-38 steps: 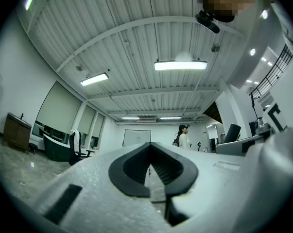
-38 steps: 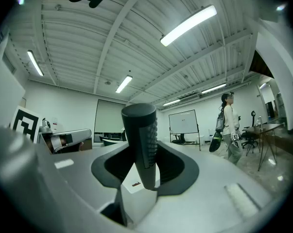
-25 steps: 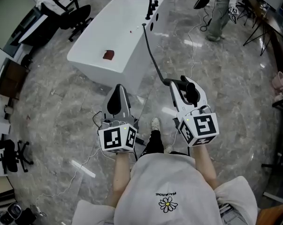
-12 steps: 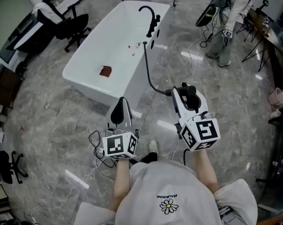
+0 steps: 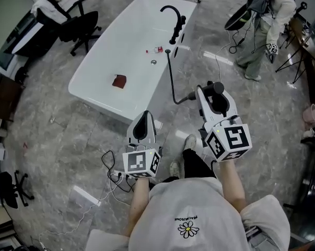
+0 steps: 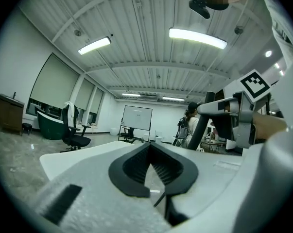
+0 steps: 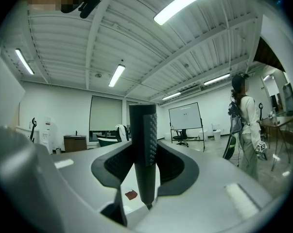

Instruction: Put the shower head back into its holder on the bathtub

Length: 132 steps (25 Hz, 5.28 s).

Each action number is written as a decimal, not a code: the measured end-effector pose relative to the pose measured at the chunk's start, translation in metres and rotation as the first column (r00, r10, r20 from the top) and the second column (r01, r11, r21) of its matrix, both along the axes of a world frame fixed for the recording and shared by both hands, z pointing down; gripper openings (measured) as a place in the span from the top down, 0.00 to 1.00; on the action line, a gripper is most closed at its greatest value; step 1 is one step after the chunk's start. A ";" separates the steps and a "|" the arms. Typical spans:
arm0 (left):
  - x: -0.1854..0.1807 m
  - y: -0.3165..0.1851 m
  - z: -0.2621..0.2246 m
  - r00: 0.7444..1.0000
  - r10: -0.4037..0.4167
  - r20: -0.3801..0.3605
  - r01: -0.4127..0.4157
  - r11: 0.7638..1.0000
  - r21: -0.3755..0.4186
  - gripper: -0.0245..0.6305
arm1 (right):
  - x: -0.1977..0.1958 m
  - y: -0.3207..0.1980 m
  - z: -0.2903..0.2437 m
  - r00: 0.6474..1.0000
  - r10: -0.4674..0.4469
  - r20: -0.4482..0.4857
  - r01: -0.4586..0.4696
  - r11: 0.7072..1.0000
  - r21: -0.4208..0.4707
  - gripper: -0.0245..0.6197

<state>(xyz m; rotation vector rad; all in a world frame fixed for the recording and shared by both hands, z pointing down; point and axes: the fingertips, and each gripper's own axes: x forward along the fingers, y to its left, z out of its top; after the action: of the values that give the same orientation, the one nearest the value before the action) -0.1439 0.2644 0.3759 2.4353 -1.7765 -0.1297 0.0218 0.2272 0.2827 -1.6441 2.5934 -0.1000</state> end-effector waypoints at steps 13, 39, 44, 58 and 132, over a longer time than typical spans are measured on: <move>0.055 -0.260 0.052 0.999 0.050 -0.013 -0.051 0.997 -0.064 0.83 | 0.005 -0.247 -0.043 0.994 -0.097 0.051 0.091 0.990 0.110 0.74; 0.147 -0.533 0.261 0.938 0.334 -0.096 -0.335 0.791 -0.511 0.69 | -0.068 -0.565 -0.135 0.950 -0.290 0.112 0.265 0.944 0.194 0.75; 0.149 -0.550 0.280 0.942 0.319 -0.108 -0.326 0.785 -0.526 0.69 | -0.068 -0.554 -0.137 0.938 -0.314 0.145 0.282 0.937 0.205 0.75; 0.130 -0.568 0.281 0.959 0.281 0.041 -0.212 0.805 -0.554 0.87 | -0.002 -0.521 -0.165 0.958 -0.215 0.192 0.165 0.955 0.246 0.75; 0.029 -0.619 0.258 0.994 -0.026 0.105 0.070 0.900 -0.431 0.84 | -0.042 -0.627 0.002 0.943 -0.256 0.212 0.257 0.966 0.024 0.75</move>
<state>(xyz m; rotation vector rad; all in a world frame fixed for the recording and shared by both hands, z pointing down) -0.1147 -0.3542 0.6335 2.1071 -1.6806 0.3518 -0.0203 -0.3997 0.2847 -1.2095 2.6233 -0.2794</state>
